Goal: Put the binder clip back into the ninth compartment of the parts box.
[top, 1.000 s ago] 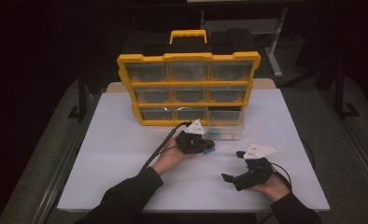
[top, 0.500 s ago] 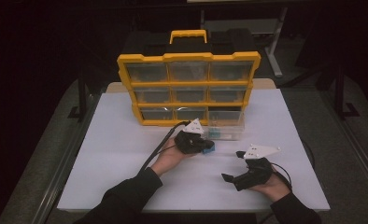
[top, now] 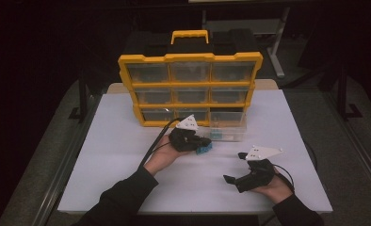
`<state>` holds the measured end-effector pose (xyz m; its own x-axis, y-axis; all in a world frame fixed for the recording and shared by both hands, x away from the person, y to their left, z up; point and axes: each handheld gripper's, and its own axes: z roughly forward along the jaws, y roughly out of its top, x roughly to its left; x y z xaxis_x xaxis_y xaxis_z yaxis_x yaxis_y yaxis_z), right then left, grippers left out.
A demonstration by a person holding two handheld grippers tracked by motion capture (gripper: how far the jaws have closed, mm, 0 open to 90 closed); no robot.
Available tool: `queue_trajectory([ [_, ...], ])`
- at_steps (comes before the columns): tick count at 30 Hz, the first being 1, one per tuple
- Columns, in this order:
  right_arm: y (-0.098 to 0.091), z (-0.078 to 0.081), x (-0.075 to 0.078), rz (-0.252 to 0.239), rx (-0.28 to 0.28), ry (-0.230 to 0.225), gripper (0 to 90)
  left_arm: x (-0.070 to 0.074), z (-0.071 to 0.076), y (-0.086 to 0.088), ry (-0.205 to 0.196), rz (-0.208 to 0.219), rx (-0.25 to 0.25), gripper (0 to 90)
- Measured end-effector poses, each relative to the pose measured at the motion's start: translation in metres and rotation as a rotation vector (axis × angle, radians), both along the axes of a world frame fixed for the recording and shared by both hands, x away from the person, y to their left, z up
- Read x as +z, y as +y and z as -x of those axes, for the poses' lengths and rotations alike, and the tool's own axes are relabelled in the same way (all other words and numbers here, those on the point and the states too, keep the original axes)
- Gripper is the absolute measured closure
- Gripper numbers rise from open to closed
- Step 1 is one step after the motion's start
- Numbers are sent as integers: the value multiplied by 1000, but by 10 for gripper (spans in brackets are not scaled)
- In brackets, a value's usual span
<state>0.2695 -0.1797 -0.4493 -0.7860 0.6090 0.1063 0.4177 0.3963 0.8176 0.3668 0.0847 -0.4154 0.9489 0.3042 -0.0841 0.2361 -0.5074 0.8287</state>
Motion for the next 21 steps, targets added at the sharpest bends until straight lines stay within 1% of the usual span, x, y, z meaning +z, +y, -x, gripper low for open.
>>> queue_trajectory([
  [3,0,0,0,0,0,2,0,6,0,3,-4,-2,-10,891],
  [4,0,0,0,-1,-1,3,0,8,0,4,-1,4,-11,891],
  [6,0,0,0,-2,-1,1,0,13,1,6,-8,2,-16,891],
  [11,0,0,0,-1,-1,0,0,26,0,10,-19,15,-23,891],
  [15,0,0,0,-2,-2,0,0,36,-2,12,-32,16,-31,891],
  [21,0,0,0,-2,-3,1,0,50,-6,11,-41,13,-43,891],
])
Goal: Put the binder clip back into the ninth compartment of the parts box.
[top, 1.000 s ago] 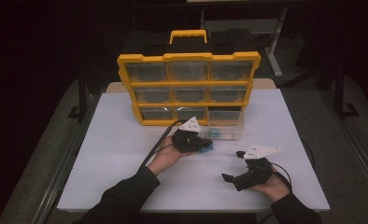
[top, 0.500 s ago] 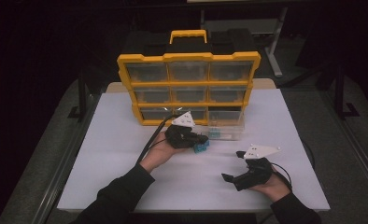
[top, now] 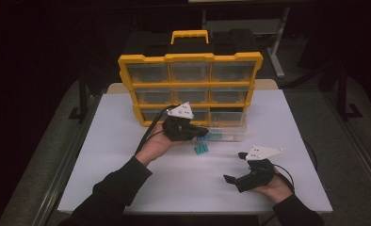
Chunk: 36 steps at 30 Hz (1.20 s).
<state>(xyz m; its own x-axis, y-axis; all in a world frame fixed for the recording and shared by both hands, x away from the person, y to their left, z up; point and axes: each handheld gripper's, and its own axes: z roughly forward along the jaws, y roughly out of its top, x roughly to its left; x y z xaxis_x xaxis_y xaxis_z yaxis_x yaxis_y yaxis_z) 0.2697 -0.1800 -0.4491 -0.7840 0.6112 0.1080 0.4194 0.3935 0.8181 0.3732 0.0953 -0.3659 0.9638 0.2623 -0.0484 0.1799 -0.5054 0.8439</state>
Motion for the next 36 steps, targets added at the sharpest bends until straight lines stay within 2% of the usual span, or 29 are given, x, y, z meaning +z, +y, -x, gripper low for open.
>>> queue_trajectory([
  [8,0,0,0,-1,0,-2,0,18,-9,-6,-21,-4,-20,891],
  [18,0,0,0,-2,-2,0,0,33,-25,-18,-23,-3,-40,891],
  [26,-1,0,0,-2,0,1,0,33,-38,-35,-33,-27,-56,891],
  [36,-1,1,0,-7,0,0,0,24,-51,-54,-14,-47,-67,891],
])
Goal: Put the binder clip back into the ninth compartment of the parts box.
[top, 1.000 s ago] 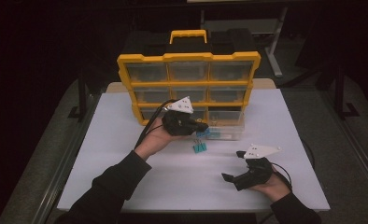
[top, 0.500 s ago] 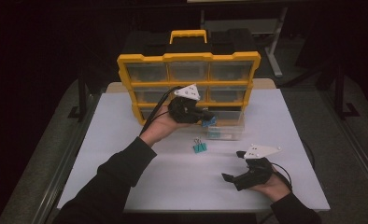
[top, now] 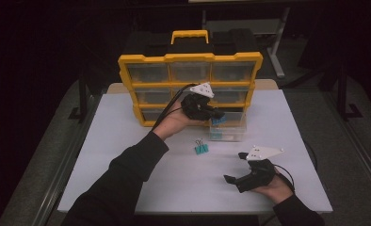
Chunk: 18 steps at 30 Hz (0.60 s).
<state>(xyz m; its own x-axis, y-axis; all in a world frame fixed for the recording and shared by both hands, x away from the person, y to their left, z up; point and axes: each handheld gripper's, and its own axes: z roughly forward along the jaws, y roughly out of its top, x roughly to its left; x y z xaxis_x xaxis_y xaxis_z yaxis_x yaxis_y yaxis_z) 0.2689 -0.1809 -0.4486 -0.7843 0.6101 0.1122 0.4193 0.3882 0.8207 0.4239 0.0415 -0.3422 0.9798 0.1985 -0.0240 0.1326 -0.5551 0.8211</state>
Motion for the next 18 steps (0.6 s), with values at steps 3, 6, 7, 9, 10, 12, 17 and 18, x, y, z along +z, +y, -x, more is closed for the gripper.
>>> queue_trajectory([
  [3,0,0,0,1,1,-2,0,-5,-3,-4,8,-11,0,891],
  [6,0,0,0,0,2,-1,0,-11,-6,-7,19,-32,4,890],
  [7,0,0,0,0,2,-2,0,-14,-7,-8,24,-36,6,890],
  [9,0,0,0,1,2,-2,0,-17,-8,-9,34,-46,10,890],
  [10,0,0,0,1,2,-2,0,-19,-9,-10,36,-55,10,890],
  [12,0,0,0,0,2,-2,0,-22,-9,-12,43,-55,9,890],
  [17,0,0,0,0,1,-3,0,-29,-10,-14,60,-72,13,890],
  [18,0,0,0,0,2,-3,0,-30,-10,-14,60,-74,12,890],
])
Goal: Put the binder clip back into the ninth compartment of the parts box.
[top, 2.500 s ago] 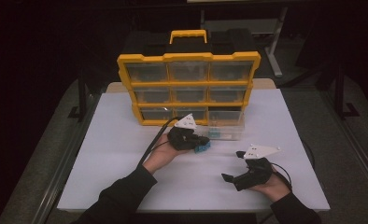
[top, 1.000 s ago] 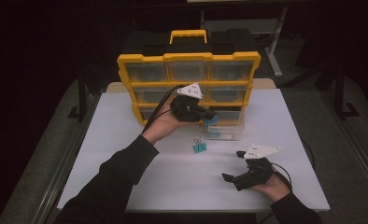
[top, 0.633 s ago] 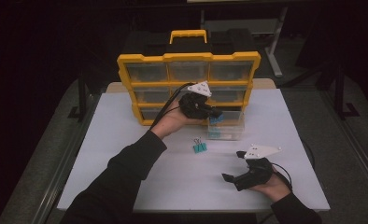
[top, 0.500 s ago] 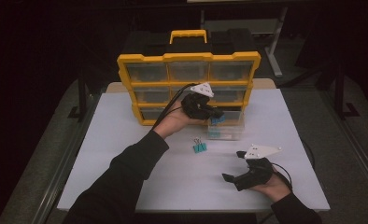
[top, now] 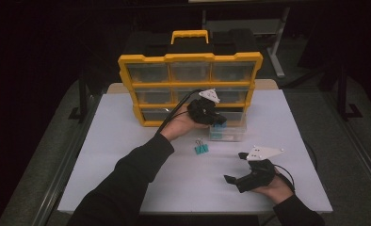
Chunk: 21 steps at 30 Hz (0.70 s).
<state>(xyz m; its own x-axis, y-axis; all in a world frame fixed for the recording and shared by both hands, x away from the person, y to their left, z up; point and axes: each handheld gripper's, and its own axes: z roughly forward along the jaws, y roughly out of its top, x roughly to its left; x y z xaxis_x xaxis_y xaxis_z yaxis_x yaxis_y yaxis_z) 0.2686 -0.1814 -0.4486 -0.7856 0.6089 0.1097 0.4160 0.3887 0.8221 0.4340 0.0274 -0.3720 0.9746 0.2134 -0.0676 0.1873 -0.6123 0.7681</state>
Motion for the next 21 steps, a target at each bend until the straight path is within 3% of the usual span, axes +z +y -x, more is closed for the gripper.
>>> queue_trajectory([
  [3,0,0,0,-1,0,0,0,-2,-1,1,5,3,8,888],
  [8,0,0,0,0,1,-1,0,5,-1,7,19,53,23,812],
  [21,0,0,0,2,-1,1,0,24,6,38,28,101,48,666],
])
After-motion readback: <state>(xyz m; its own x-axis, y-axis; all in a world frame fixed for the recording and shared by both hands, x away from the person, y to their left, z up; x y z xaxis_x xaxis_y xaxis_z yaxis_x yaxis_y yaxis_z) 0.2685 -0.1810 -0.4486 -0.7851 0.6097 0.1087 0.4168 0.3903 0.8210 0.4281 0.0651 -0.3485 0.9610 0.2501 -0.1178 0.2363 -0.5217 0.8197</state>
